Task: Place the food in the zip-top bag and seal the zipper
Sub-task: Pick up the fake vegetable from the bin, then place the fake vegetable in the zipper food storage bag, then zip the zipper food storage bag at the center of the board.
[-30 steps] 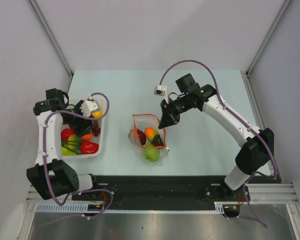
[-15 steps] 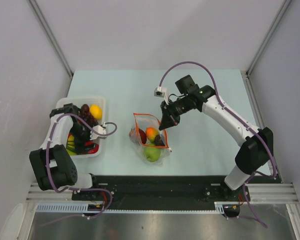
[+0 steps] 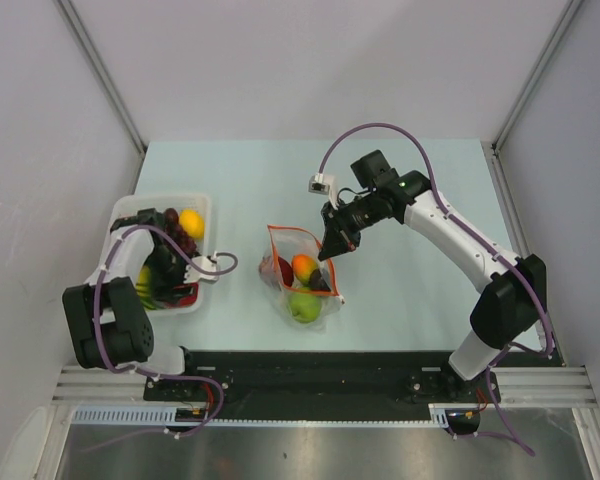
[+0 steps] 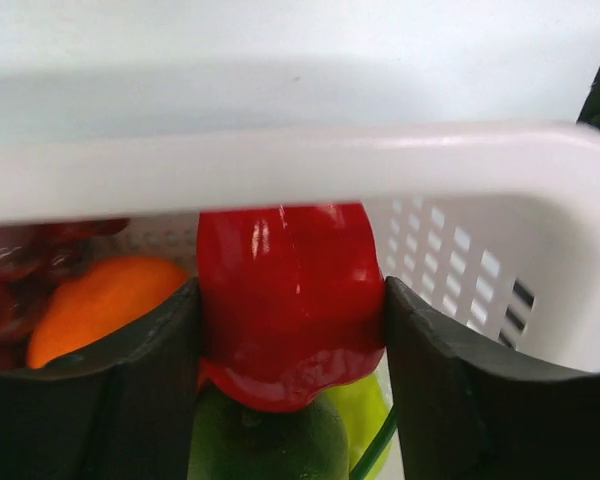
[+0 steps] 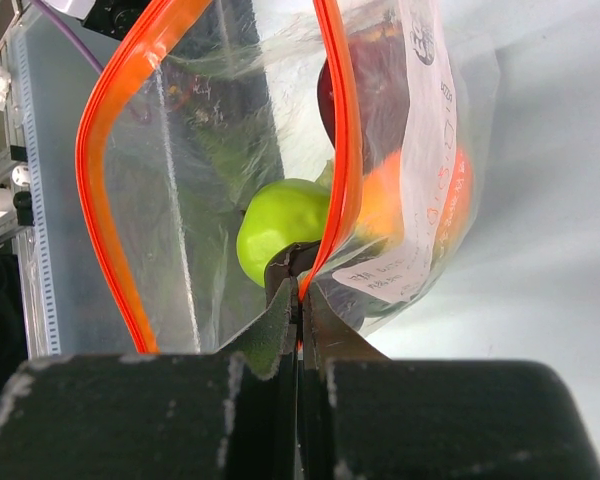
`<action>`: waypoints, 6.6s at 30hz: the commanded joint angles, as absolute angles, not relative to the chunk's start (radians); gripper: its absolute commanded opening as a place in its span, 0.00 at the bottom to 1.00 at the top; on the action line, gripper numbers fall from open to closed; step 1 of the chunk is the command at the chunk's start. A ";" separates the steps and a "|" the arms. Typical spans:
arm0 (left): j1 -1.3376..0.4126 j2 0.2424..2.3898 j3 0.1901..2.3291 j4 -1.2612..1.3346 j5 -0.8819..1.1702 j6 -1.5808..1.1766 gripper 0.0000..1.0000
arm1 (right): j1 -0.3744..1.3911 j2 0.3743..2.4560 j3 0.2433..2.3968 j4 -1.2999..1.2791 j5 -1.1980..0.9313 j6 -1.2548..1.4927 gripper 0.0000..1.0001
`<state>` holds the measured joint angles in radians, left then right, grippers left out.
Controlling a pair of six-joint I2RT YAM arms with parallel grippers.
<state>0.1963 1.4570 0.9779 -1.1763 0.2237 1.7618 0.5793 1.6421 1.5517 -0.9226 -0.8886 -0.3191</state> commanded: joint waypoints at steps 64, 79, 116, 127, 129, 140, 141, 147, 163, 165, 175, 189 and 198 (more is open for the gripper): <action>-0.653 1.207 1.553 -1.463 0.571 1.801 0.90 | 0.612 1.618 1.575 -0.858 -0.942 -0.239 0.00; -0.795 1.170 1.348 -1.168 0.590 1.390 0.19 | 0.712 1.649 1.644 -0.880 -0.913 -0.290 0.00; -0.811 0.833 0.922 -0.721 0.480 0.726 0.00 | 0.610 0.902 0.626 0.213 -0.624 -0.193 0.57; -0.811 0.833 0.908 -0.721 0.483 0.732 0.00 | 0.687 0.954 0.666 0.175 -0.712 -0.210 0.39; -0.811 0.830 0.908 -0.723 0.485 0.732 0.00 | 0.696 0.957 0.667 0.146 -0.710 -0.233 0.34; -0.811 0.865 1.015 -0.683 0.486 0.671 0.56 | 0.699 0.948 0.721 0.118 -0.658 -0.235 0.00; -0.811 0.888 1.085 -0.677 0.485 0.616 0.58 | 0.699 0.945 0.732 0.115 -0.655 -0.233 0.00; -0.813 1.060 1.299 -0.695 0.509 0.569 0.59 | 0.704 0.942 0.762 0.089 -0.658 -0.245 0.00; -0.917 1.255 1.368 -0.632 0.499 0.505 0.51 | 0.715 0.937 0.781 0.060 -0.635 -0.284 0.00; -0.922 1.266 1.358 -0.630 0.495 0.497 0.49 | 0.715 0.939 0.779 0.063 -0.632 -0.284 0.00; -0.922 1.296 1.332 -0.643 0.448 0.500 0.14 | 0.716 0.920 0.770 0.057 -0.618 -0.288 0.00; -0.835 1.230 1.270 -0.735 0.443 0.528 0.05 | 0.683 0.876 0.739 0.049 -0.577 -0.261 0.00; -0.755 1.152 1.221 -0.822 0.414 0.613 0.05 | 0.552 0.838 0.712 0.055 -0.587 -0.167 0.00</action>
<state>-0.8001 1.2129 1.2453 -0.7090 0.4587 0.5579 0.6106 0.8848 0.7105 -0.0116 -0.6003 -0.2150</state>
